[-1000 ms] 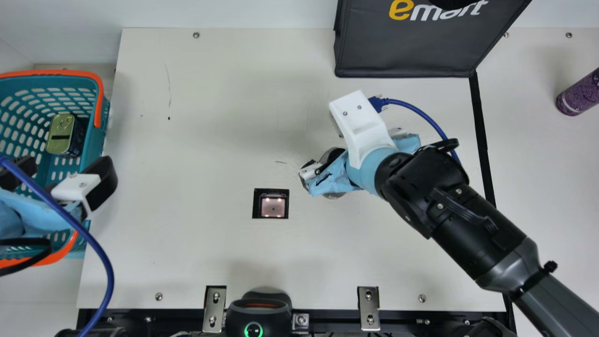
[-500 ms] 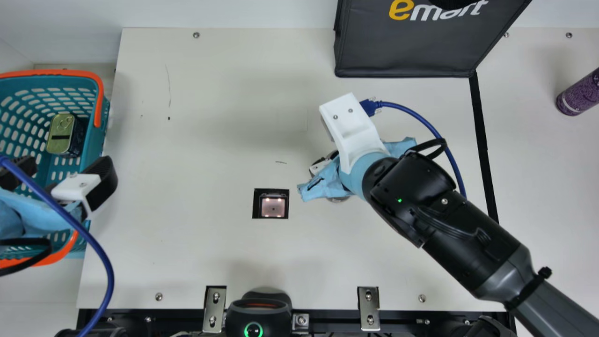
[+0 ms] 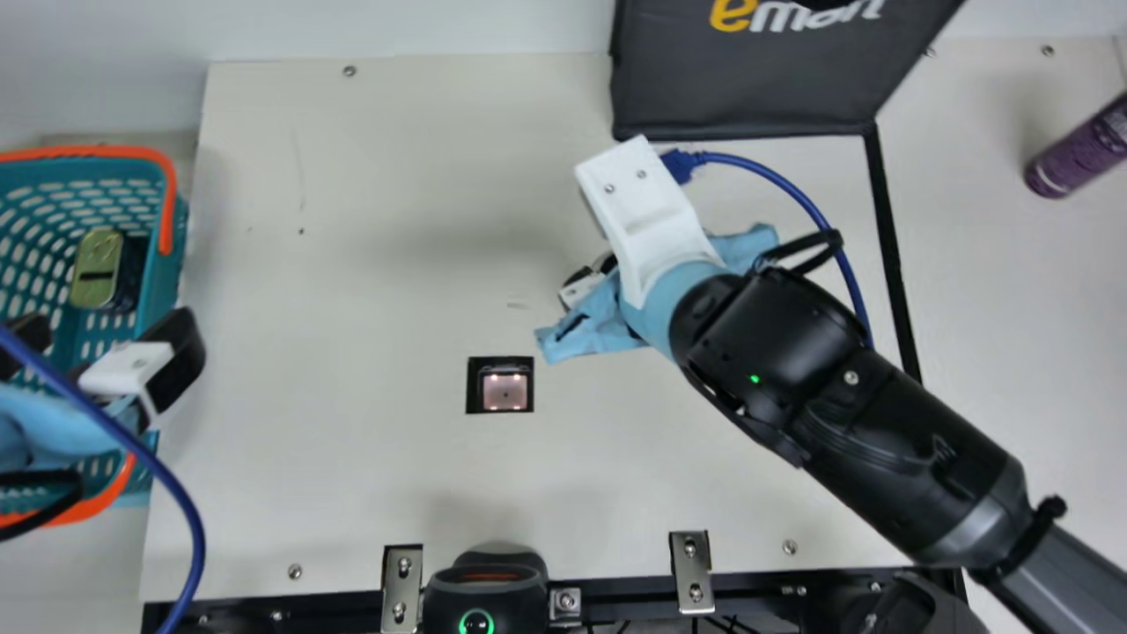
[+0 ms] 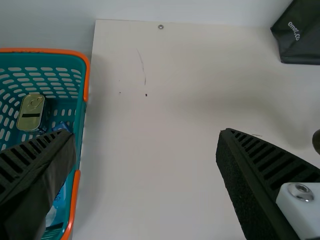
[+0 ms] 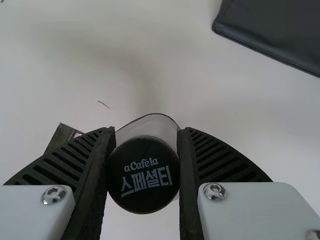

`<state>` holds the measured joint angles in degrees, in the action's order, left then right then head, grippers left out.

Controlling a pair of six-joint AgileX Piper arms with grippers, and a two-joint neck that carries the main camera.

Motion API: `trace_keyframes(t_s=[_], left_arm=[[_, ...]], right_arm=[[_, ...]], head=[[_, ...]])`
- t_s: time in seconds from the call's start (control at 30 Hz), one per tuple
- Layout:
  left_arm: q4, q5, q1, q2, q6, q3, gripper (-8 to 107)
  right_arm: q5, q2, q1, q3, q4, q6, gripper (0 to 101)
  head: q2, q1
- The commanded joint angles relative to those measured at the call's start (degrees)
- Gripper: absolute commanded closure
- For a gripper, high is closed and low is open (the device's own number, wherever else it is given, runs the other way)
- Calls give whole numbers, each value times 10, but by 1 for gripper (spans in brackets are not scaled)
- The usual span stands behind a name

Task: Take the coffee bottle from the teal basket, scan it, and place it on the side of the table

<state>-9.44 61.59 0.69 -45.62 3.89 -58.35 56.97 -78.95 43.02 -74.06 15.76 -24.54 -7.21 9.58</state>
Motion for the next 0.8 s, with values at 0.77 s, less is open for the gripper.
trace_keyframes(t_s=[0.77], left_arm=[[0,0,0,0,0,0,9]], right_arm=[[-15,131,-386,93,-96,157,101]], head=[[-144,-17]])
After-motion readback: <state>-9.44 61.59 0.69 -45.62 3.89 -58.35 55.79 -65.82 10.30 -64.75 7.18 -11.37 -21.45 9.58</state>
